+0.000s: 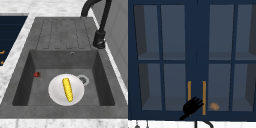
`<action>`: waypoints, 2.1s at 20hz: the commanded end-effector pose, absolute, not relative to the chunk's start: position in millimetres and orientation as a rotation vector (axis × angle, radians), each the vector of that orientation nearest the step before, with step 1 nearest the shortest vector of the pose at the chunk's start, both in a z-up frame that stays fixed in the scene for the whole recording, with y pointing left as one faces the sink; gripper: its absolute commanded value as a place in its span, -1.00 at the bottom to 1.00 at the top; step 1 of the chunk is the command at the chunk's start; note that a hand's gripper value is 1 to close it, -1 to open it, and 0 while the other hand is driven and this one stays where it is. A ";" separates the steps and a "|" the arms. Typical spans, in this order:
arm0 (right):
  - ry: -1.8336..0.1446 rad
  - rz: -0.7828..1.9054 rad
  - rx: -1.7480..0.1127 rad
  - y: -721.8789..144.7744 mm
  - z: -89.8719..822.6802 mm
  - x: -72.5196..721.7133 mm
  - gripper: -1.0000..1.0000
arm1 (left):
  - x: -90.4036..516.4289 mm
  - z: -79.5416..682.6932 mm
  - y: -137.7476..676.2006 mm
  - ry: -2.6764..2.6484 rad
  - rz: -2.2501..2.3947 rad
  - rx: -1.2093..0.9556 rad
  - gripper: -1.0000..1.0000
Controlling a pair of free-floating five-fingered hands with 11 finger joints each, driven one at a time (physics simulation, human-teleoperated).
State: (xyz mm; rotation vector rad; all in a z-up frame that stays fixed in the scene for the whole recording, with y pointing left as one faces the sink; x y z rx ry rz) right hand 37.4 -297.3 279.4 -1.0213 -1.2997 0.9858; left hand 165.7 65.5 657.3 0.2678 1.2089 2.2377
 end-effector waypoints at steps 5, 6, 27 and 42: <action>-1.300 0.986 -1.021 -297.3 279.4 37.4 0.00 | 180.9 650.2 67.7 1.068 2.189 0.356 -1.00; -1.300 0.986 -1.021 -297.3 279.4 37.4 0.00 | 182.1 649.4 68.2 1.066 2.188 0.362 -1.00; -1.300 0.986 -1.021 -297.3 279.4 37.4 0.00 | 210.0 644.9 108.8 0.991 2.249 0.384 -1.00; -1.300 0.986 -1.021 -297.3 279.4 37.4 0.00 | 248.7 664.9 88.1 1.031 2.237 0.454 -1.00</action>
